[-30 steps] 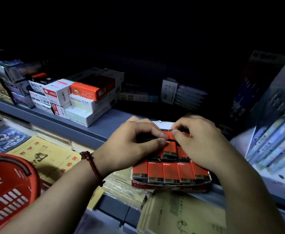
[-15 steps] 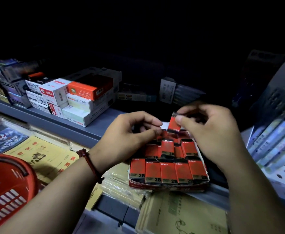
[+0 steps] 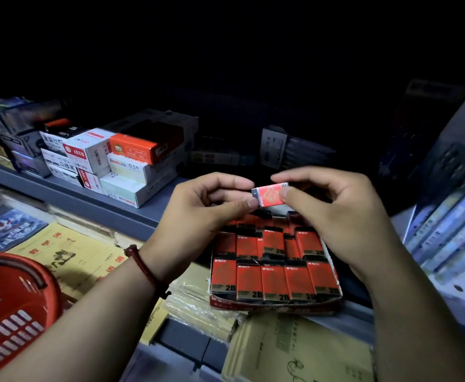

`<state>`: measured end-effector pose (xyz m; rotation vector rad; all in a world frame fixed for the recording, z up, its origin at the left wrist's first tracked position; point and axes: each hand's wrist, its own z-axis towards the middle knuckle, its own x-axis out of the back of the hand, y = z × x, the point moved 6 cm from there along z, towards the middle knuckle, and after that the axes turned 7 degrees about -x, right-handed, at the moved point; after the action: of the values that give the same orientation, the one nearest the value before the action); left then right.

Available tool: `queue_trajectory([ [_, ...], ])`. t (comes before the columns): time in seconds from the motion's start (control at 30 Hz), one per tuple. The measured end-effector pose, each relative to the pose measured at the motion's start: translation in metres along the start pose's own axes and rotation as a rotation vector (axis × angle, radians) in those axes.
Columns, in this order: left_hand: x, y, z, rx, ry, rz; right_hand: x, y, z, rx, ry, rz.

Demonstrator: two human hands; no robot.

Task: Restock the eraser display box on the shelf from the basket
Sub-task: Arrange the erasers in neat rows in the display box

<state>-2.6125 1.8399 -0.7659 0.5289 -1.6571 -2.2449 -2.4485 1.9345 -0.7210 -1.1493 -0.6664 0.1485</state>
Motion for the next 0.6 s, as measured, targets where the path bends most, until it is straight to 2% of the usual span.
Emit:
queue_trajectory([
  [0.17, -0.001, 0.002, -0.002, 0.016, 0.012, -0.009, -0.01, 0.003, -0.003, -0.044, -0.203, -0.086],
  [0.27, -0.002, 0.003, -0.002, 0.02, 0.011, 0.01, -0.013, 0.0, -0.007, -0.021, -0.267, -0.096],
  [0.37, -0.003, 0.003, -0.001, 0.016, -0.023, 0.055, -0.008, 0.003, -0.004, -0.032, -0.219, -0.068],
  [0.5, -0.008, 0.001, -0.002, 0.019, -0.237, 0.245, 0.007, 0.022, 0.005, -0.109, -0.07, -0.066],
  [0.6, -0.011, 0.003, -0.004, -0.05, -0.333, 0.386, 0.01, 0.032, 0.009, -0.146, 0.005, -0.117],
])
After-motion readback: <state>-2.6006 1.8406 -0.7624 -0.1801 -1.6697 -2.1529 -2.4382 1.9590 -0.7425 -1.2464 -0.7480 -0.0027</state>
